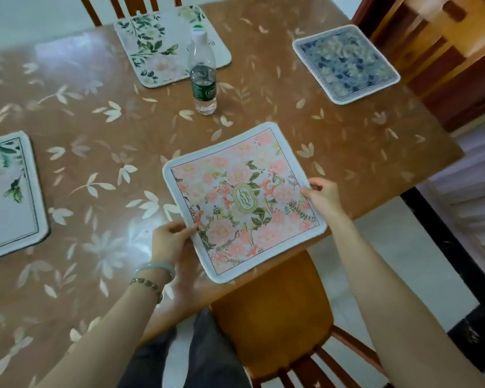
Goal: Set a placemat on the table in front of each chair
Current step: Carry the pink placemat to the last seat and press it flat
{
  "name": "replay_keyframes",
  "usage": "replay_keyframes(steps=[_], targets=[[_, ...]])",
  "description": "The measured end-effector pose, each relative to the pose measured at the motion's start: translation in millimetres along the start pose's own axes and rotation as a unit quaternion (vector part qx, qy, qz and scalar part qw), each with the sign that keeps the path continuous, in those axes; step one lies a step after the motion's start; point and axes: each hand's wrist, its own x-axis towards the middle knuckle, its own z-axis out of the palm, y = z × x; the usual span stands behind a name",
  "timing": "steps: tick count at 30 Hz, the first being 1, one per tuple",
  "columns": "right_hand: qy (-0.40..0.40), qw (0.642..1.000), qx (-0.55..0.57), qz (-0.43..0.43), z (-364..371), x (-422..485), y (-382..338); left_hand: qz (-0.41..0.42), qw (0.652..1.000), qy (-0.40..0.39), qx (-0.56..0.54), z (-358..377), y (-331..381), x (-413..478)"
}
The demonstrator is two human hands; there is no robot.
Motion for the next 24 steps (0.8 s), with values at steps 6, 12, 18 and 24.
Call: replay_keyframes(steps=[6,12,18,24], targets=[[-0.031,0.999,-0.042,0.015,-2,25,30,-0.002,0.997,0.01,0.07,22,-18,-6],[-0.042,0.995,-0.091,0.0,8,32,43,0.008,0.991,0.063,0.12,26,-25,-4],[-0.043,0.992,-0.116,-0.007,8,35,48,0.019,0.982,0.088,0.166,29,-27,7],[-0.032,0.982,-0.187,0.011,13,38,48,0.007,0.977,0.082,0.197,26,-24,17]])
